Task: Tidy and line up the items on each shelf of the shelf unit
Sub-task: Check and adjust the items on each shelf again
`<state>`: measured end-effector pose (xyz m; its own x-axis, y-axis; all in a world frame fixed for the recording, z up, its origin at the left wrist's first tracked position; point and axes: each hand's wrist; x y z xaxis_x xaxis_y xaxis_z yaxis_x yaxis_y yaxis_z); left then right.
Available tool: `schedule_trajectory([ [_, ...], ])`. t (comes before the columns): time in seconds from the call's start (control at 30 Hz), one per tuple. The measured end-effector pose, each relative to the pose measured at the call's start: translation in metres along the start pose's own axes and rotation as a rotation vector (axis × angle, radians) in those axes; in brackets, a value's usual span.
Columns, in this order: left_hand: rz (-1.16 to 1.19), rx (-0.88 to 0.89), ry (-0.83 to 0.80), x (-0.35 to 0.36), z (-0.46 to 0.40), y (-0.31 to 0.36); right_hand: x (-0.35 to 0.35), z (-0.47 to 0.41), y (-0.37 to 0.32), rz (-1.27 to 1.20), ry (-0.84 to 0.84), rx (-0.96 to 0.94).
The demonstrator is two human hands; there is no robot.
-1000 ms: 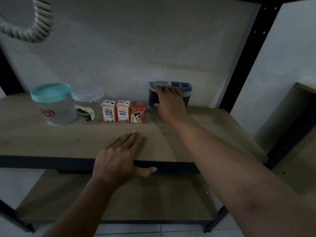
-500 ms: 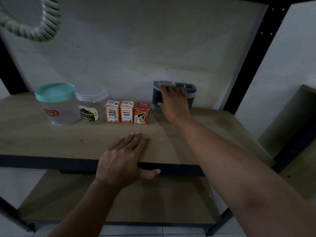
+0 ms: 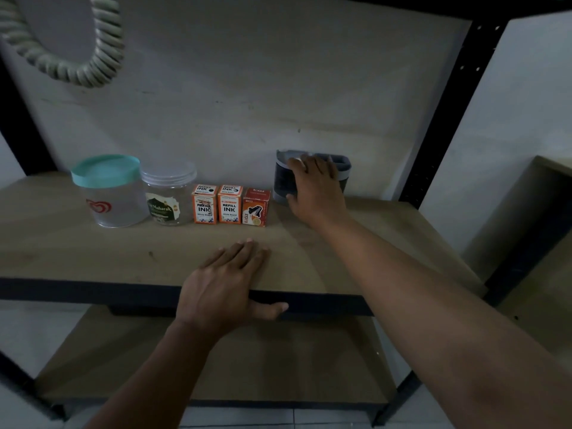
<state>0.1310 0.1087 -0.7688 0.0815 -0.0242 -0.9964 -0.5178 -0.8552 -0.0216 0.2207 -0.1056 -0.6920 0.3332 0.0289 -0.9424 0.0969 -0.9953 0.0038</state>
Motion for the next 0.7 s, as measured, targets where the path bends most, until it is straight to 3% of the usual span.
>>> schedule_trajectory([
  [0.1,0.022,0.010,0.003,-0.002,0.002,0.002,0.001,0.028,-0.005,-0.065,0.031,0.040],
  [0.37,0.054,0.007,0.008,-0.010,0.010,0.007,0.016,0.094,-0.017,-0.254,-0.345,0.199],
  [0.5,0.067,0.028,0.050,-0.013,0.012,0.005,0.014,0.118,-0.022,-0.313,-0.300,0.160],
  [0.7,0.246,0.001,0.082,-0.039,-0.006,0.000,0.003,0.132,-0.037,-0.195,-0.227,0.185],
])
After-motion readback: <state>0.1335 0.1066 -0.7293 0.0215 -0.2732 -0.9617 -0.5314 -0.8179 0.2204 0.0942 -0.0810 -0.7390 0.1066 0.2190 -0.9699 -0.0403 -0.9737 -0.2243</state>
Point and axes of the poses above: each hand's wrist, its own z-axis away from the middle knuckle, its own x-axis out of the palm, y = z × x, and after that the axes turned 14 degrees about -y, right-handed
